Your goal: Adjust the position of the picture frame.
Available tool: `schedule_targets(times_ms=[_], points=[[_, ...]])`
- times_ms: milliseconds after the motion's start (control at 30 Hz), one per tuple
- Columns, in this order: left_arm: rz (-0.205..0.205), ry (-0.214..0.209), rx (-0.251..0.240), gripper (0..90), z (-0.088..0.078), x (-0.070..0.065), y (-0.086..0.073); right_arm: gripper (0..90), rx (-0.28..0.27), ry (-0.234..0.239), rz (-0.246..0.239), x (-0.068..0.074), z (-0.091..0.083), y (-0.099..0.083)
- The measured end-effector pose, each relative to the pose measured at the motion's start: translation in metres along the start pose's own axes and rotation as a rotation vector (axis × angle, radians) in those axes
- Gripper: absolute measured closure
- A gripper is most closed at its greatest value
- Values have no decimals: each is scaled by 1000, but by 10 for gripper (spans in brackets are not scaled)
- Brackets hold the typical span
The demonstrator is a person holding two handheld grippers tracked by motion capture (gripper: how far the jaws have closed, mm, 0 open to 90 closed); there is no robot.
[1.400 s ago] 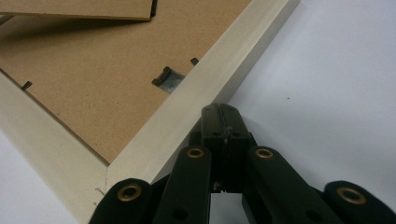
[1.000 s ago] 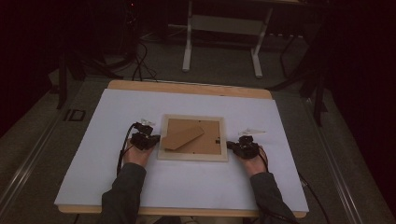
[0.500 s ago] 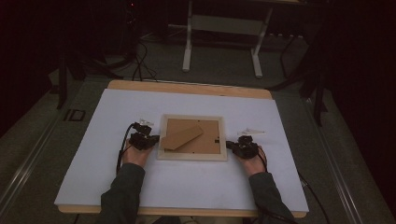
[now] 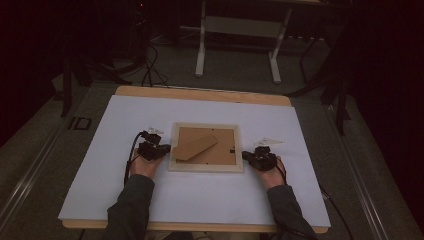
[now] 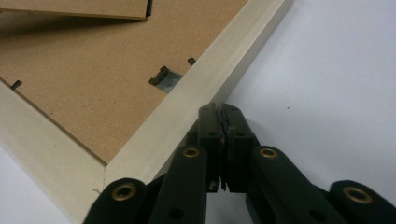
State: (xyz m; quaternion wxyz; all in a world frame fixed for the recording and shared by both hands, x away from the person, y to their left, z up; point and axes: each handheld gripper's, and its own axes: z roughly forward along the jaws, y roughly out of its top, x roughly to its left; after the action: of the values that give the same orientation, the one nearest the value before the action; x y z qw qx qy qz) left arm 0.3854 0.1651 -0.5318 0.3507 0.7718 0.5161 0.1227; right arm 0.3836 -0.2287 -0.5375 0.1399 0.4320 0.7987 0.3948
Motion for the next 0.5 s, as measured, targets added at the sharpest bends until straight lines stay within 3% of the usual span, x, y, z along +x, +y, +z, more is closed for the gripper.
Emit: schedule_targets(times_ms=[500], points=[[7, -27, -55, 830, -19, -6, 4, 811, -56, -7, 1, 1, -16, 5]])
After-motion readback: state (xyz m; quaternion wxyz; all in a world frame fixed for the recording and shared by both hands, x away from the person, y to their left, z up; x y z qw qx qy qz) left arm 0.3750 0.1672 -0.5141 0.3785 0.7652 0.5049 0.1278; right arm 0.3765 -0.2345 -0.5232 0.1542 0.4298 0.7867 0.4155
